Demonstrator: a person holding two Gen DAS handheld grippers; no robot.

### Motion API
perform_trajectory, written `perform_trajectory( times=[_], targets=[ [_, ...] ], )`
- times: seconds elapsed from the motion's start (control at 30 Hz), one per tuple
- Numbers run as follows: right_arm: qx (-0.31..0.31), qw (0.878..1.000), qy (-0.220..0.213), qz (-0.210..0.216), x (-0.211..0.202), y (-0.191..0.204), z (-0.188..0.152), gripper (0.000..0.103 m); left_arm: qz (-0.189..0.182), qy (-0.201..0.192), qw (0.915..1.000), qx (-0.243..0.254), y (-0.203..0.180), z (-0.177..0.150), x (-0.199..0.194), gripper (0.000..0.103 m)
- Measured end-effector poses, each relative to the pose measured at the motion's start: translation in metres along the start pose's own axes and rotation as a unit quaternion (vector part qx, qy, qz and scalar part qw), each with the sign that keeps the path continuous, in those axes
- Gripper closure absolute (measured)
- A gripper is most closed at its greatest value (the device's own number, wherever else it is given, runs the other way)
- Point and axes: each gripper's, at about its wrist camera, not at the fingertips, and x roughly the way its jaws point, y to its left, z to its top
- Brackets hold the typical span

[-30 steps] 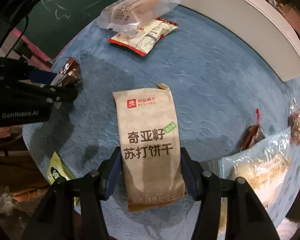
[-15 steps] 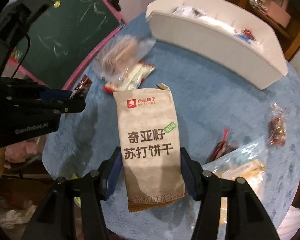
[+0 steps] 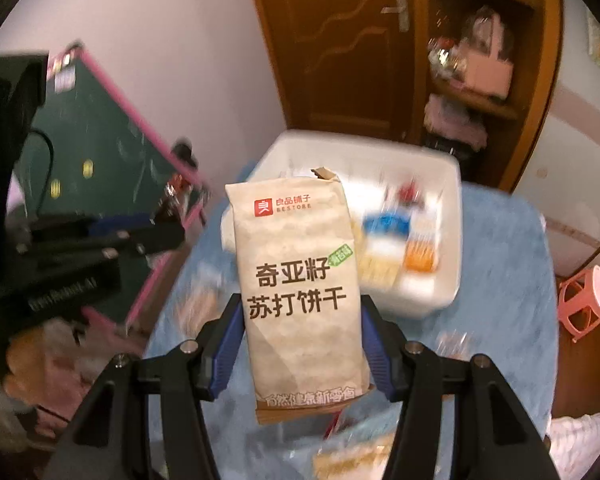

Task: Organize snacks
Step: 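Carry both snacks over the white bin and open both tools to drop them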

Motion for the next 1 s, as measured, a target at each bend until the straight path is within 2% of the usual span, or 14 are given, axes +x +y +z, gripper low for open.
perform_trajectory(
  times=[0.2, 0.37, 0.43, 0.47, 0.5, 0.57, 0.67, 0.77, 1.0],
  targets=[
    [0.005, 0.998, -0.050, -0.035, -0.002, -0.019, 0.067, 0.046, 0.009, -0.036, 0.9993, 0.007, -0.014, 0.060, 0.007, 0.078],
    [0.016, 0.997, -0.046, -0.062, 0.017, -0.033, 0.091, 0.046, 0.020, -0.030, 0.9993, -0.008, -0.013, 0.088, 0.033, 0.077],
    [0.018, 0.997, -0.034, -0.071, 0.031, -0.042, 0.097, 0.045, 0.031, -0.023, 0.9991, -0.018, -0.008, 0.091, 0.046, 0.074],
    [0.020, 0.997, -0.028, -0.071, 0.037, -0.046, 0.098, 0.044, 0.035, -0.016, 0.9990, -0.025, -0.006, 0.095, 0.054, 0.059],
    [0.022, 0.997, -0.022, -0.069, 0.040, -0.050, 0.098, 0.042, 0.033, -0.010, 0.9989, -0.032, -0.003, 0.097, 0.060, 0.034],
    [0.034, 0.997, -0.013, -0.069, 0.050, -0.059, 0.099, 0.042, 0.034, -0.005, 0.9984, -0.046, 0.003, 0.093, 0.069, 0.020],
    [0.056, 0.996, 0.000, -0.069, 0.061, -0.072, 0.100, 0.041, 0.017, 0.012, 0.9974, -0.070, 0.013, 0.091, 0.080, 0.019],
    [0.068, 0.995, 0.007, -0.067, 0.064, -0.079, 0.098, 0.041, 0.015, 0.025, 0.9959, -0.085, 0.022, 0.087, 0.088, 0.019],
    [0.075, 0.995, 0.009, -0.065, 0.056, -0.084, 0.095, 0.041, 0.023, 0.020, 0.9960, -0.084, 0.027, 0.075, 0.078, 0.019]
  ],
)
